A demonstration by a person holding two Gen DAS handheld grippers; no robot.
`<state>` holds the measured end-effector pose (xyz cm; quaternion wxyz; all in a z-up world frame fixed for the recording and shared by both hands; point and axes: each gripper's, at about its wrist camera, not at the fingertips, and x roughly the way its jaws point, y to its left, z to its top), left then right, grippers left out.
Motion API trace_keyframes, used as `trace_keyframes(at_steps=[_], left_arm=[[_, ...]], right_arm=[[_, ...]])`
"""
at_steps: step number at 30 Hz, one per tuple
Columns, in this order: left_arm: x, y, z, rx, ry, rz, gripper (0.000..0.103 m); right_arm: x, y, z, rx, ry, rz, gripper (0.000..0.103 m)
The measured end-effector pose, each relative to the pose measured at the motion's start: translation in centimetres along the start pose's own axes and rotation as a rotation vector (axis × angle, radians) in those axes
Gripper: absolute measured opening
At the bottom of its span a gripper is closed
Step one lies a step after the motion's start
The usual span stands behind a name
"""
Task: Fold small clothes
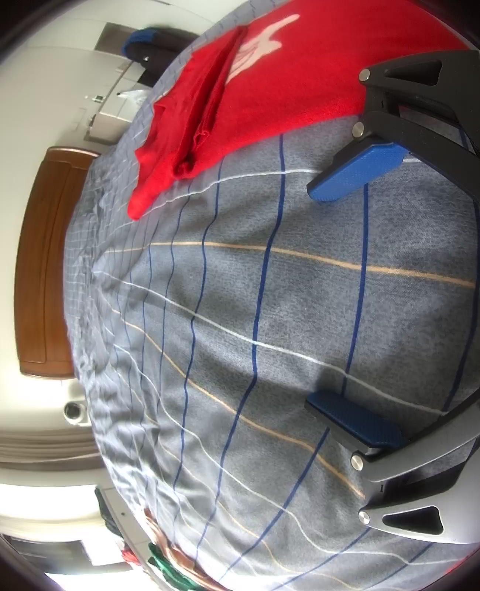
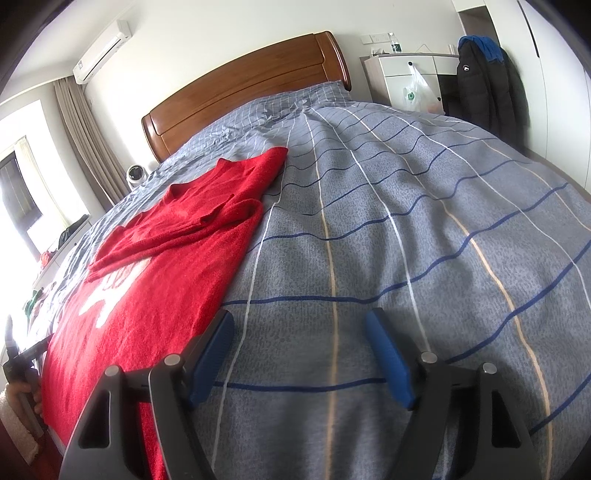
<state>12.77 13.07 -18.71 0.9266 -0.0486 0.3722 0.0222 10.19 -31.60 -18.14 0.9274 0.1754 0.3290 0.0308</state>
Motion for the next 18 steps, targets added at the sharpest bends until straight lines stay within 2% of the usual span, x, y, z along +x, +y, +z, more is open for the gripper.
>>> trace_keyframes(at_steps=[18], left_arm=[[0.05,-0.08,0.0,0.015,-0.014,0.021,0.103]], right_arm=[[-0.01,0.05,-0.04,-0.002,0.0,-0.001,0.074]])
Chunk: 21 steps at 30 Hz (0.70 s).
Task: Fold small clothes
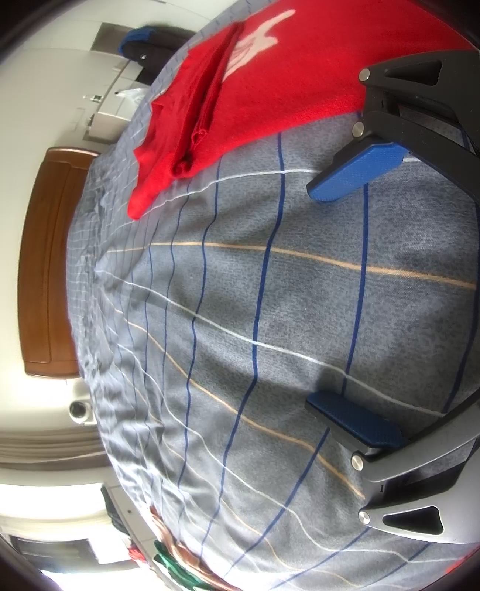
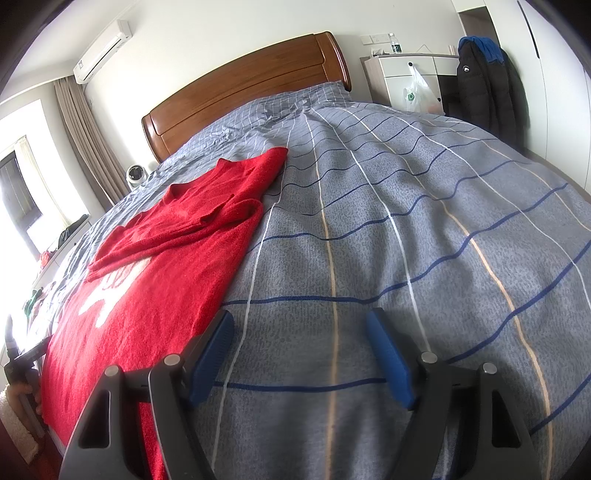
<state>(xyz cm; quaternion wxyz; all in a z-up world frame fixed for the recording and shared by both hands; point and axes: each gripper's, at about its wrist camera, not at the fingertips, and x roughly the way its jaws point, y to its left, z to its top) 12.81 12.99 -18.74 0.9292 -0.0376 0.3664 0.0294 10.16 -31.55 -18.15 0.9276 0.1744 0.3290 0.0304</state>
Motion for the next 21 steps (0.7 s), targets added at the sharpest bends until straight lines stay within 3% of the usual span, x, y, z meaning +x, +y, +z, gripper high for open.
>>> trace_keyframes(at_steps=[14,17,21], left_arm=[[-0.1,0.1,0.0,-0.006,0.0,-0.012,0.102],[-1.2,1.1,0.9,-0.047,0.059,-0.08,0.101],[-6.0,2.5,1.2,-0.133,0.071,-0.235,0.101]], right_arm=[[0.1,0.1,0.0,-0.003,0.0,-0.002,0.074],[0.4,0.2,0.4,-0.01,0.031,-0.011,0.076],[-1.4,1.5,2.6,-0.039,0.151,-0.062,0.075]])
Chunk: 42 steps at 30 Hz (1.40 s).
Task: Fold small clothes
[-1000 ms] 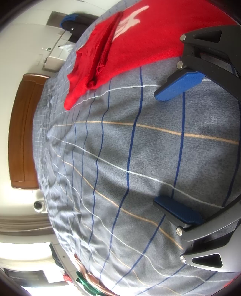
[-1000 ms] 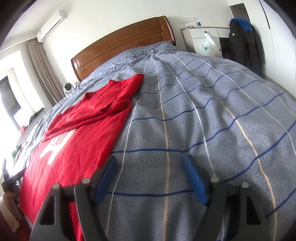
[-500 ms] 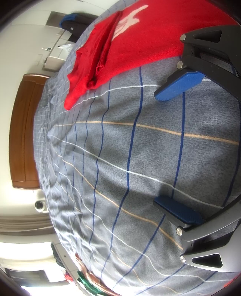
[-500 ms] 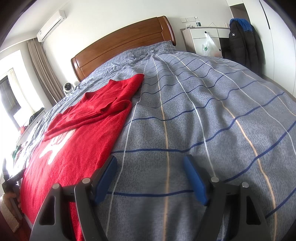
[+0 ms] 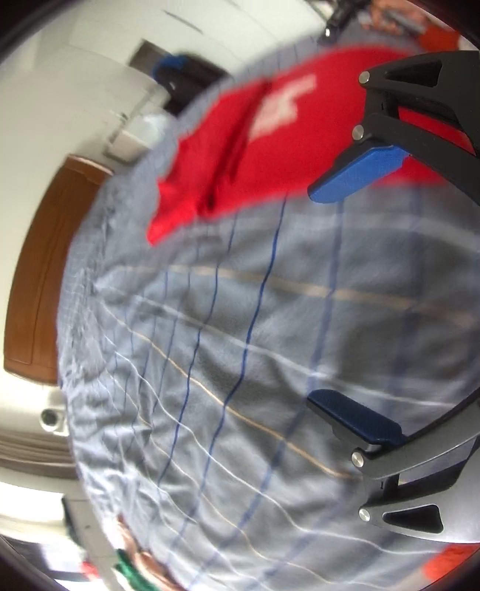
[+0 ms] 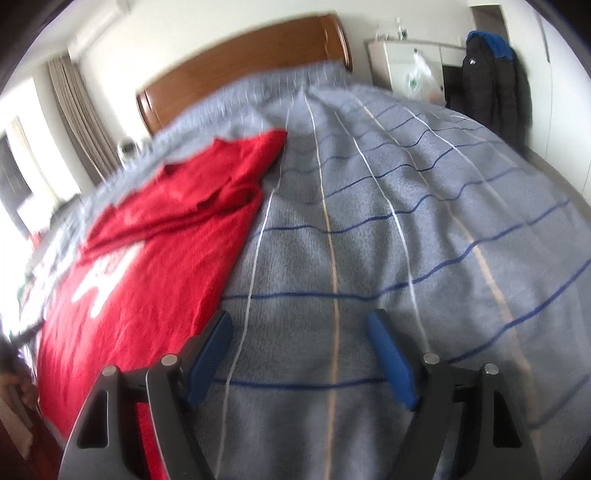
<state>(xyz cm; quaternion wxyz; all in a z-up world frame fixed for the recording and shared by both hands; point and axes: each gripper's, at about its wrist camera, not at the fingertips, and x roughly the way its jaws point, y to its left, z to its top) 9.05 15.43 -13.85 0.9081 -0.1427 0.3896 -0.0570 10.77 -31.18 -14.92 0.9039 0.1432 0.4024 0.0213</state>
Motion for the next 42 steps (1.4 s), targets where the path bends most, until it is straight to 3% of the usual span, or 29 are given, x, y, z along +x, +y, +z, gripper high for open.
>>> trace_keyframes(at_steps=[3,7,10,15,16,18,20,21,28,34,36,42], left_arm=[[-2.1,-1.9,-2.0,0.068,0.089,-0.076,0.102],[-1.7,-5.0,-5.3,0.156,0.21,-0.135,0.101],[-0.4,-7.0,-6.2,0.175,0.258,-0.198,0.097],[1.9,-8.1,-6.2,0.176,0.336,-0.224,0.072],[1.7,-8.2,-6.5,0.172,0.341,-0.219,0.063],[1.7,-7.9,-6.6,0.157,0.354,-0.209,0.041],[2.0,-7.0,-6.5,0.111,0.381,-0.221,0.008],[2.1,-6.7,-6.7,0.091,0.387,-0.229,0.006],[-0.5,-5.7,-6.5,-0.003,0.353,-0.313,0.002],[-1.2,-5.8,0.2,-0.034,0.209,-0.441,0.002],[0.2,-6.9,3.4,0.022,0.136,-0.424,0.002],[8.6,-10.3,12.9,0.064,0.044,-0.311,0.002]], right_arm=[[-4.7,1.2,0.0,-0.005,0.017,0.127,0.075],[-6.6,2.8,-3.0,-0.009,0.216,0.256,0.075],[-6.2,3.2,-5.7,0.002,0.314,0.292,0.075],[-3.9,3.9,-8.2,0.016,0.365,0.294,0.059],[-3.3,3.9,-8.5,0.03,0.375,0.296,0.053],[-2.6,3.8,-8.8,0.049,0.394,0.306,0.021],[-2.5,3.6,-8.9,0.054,0.396,0.314,0.011],[-2.7,3.4,-8.8,0.06,0.391,0.324,0.006],[-5.4,2.6,-8.0,0.086,0.323,0.364,0.006],[-6.5,2.0,-4.2,0.127,0.202,0.433,0.006],[-5.9,2.1,-1.4,0.114,0.144,0.43,0.006],[-0.3,3.6,9.1,0.06,-0.001,0.37,0.006]])
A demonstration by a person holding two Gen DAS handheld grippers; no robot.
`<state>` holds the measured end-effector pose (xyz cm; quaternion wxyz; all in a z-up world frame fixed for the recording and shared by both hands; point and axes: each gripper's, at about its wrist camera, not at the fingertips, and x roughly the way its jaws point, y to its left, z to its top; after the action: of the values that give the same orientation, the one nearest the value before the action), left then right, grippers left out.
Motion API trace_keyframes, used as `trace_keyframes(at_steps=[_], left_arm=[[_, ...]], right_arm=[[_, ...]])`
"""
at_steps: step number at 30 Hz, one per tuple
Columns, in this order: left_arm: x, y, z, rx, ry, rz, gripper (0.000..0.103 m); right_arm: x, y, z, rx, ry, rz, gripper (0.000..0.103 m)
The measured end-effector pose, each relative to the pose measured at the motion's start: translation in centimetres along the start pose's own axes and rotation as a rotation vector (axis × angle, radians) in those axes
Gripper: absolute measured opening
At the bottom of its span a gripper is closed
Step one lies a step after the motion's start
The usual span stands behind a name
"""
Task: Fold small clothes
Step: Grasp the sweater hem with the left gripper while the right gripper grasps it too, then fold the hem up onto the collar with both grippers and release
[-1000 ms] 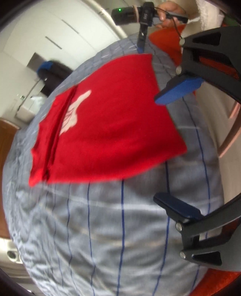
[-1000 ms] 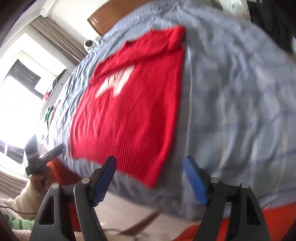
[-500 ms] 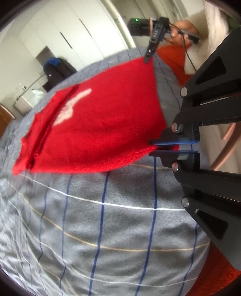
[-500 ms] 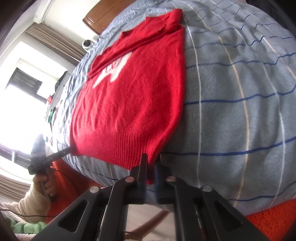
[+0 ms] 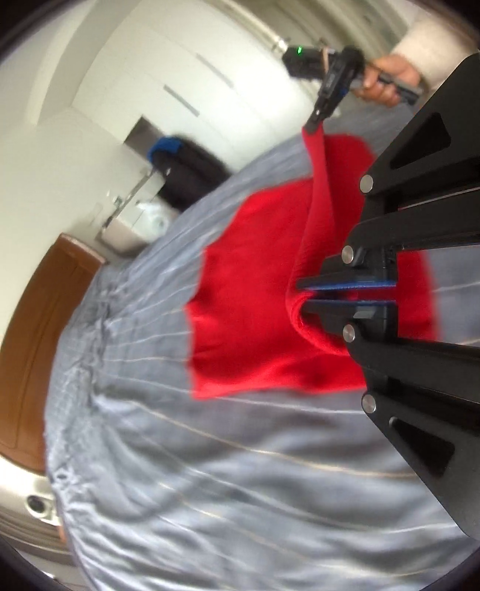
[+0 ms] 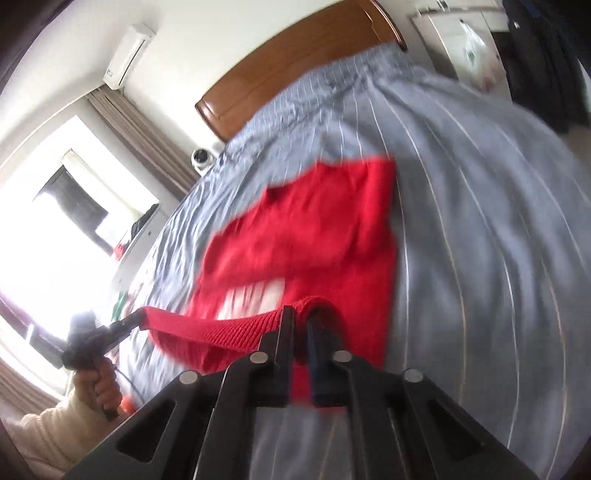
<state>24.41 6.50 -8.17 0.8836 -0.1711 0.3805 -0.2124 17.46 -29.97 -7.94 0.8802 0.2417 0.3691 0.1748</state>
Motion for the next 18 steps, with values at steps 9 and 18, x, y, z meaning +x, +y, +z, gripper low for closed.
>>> trace_keyframes(at_steps=[9,18], left_arm=[[12.3,2.6,9.3,-0.059,0.005,0.238,0.016],[8.5,4.8,7.2,-0.087,-0.004,0.288,0.07]], right_arm=[[11.8,-2.4,12.0,-0.043,-0.073,-0.13,0.006],[13.7,-1.7,12.7,-0.085,-0.1,-0.204,0.037]])
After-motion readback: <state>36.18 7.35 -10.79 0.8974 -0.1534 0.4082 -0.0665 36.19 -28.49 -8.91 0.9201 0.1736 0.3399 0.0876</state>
